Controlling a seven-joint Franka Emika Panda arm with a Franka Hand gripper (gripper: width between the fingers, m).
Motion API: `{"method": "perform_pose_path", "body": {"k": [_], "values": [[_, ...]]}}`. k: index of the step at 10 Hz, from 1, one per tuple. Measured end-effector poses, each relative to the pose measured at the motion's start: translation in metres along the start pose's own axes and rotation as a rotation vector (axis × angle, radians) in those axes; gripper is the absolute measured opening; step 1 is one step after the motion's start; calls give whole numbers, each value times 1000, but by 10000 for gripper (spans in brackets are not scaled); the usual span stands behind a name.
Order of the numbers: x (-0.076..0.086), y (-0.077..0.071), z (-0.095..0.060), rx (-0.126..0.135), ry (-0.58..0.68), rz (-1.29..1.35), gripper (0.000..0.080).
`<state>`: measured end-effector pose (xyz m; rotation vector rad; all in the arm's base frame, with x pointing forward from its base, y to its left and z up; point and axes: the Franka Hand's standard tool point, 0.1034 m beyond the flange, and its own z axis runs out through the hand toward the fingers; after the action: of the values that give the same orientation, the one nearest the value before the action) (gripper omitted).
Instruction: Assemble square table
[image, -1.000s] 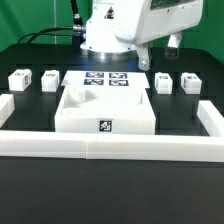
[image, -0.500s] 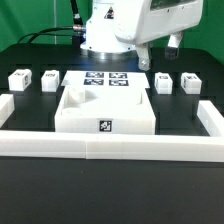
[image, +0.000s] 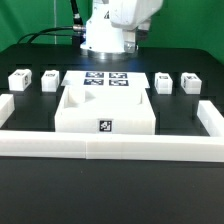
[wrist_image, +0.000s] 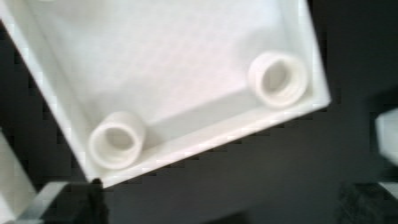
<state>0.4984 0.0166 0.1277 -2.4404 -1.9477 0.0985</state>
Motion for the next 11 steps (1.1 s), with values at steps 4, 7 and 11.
{"method": "perform_pose_path", "body": {"k": [4,7,11], "values": [[-1,0,2,4,0,-171,649],[-19,-17,22,-42,15,-228,649],[-44,-52,71,-19,30,-218,649]]}}
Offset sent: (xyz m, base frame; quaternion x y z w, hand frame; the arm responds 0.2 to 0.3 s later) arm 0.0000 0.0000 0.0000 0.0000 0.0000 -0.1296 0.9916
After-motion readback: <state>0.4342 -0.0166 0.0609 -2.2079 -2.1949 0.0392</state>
